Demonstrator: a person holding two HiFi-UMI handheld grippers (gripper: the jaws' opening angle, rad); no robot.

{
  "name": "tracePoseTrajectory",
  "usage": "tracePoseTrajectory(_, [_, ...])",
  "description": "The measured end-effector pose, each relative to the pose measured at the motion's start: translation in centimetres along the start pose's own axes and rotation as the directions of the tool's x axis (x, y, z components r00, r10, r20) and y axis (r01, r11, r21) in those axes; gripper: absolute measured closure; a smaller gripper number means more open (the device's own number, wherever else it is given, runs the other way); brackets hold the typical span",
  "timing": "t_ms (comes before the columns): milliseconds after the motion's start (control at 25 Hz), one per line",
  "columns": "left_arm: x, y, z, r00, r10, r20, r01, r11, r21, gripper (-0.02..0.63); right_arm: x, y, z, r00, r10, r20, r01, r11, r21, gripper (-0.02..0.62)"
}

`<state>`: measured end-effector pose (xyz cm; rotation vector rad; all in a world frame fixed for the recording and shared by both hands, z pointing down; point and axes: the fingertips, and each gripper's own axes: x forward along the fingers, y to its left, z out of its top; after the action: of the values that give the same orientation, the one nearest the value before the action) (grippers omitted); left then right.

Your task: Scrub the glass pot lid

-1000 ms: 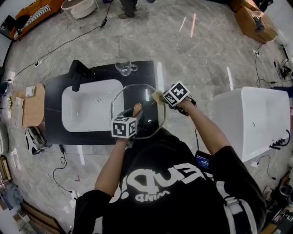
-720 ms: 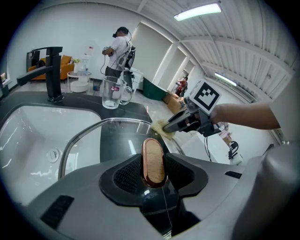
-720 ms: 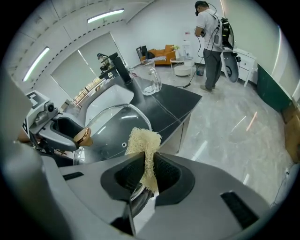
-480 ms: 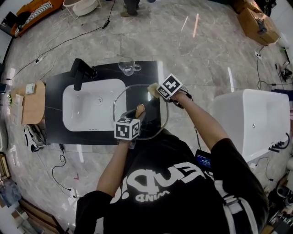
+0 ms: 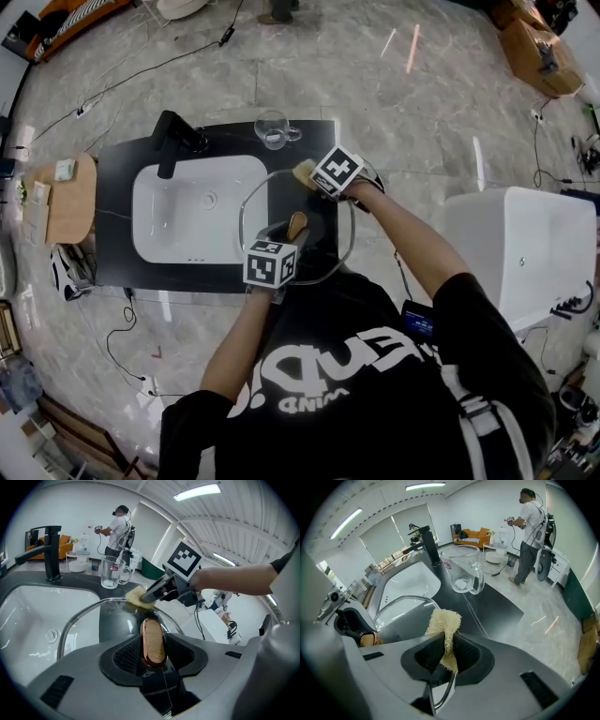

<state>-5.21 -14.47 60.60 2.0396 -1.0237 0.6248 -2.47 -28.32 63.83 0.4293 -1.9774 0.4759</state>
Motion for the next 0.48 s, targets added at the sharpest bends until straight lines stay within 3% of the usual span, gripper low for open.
tracePoseTrajectory(480, [0.0,0.0,-0.1,1.000,-0.015,-0.014,0.015,1.000,0.013,0.430,2.1,3.2,4.5,0.999,0.033,-0.006,-0.034,0.990,-0.135,0.546])
